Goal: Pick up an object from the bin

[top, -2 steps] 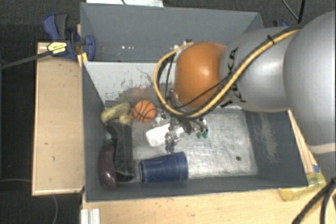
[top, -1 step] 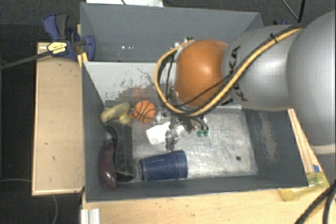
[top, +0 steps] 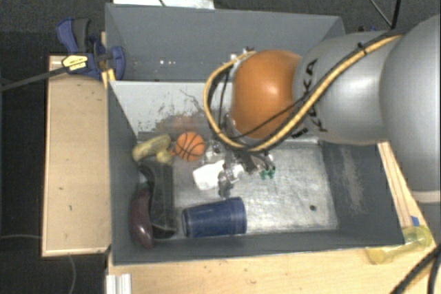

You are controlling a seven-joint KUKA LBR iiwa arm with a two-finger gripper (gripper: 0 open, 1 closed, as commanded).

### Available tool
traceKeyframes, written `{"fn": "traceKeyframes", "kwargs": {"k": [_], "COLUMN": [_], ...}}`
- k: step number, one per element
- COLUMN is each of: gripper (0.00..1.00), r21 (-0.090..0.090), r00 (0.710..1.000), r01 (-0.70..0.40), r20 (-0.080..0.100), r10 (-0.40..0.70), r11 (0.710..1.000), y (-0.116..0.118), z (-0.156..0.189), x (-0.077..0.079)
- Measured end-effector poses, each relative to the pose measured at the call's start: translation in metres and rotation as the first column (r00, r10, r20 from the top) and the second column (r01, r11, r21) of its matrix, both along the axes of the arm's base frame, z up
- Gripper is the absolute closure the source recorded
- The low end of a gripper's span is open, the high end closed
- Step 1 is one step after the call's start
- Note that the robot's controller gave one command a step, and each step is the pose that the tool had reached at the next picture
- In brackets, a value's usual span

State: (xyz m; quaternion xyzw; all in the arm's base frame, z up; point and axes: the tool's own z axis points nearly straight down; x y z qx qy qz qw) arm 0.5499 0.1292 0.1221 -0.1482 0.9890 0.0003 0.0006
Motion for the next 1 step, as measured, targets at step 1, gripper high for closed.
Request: {"fn": "traceKeyframes", "kwargs": {"k": [1], "gripper": [1.0], "r21": [0.0], "r00": [1.0], "r01": [0.002], "r20": [0.001], "r10": [-0.002], "r11": [1.0], "y": [0.0002], "z": [0.0121], "x": [0.0004]}}
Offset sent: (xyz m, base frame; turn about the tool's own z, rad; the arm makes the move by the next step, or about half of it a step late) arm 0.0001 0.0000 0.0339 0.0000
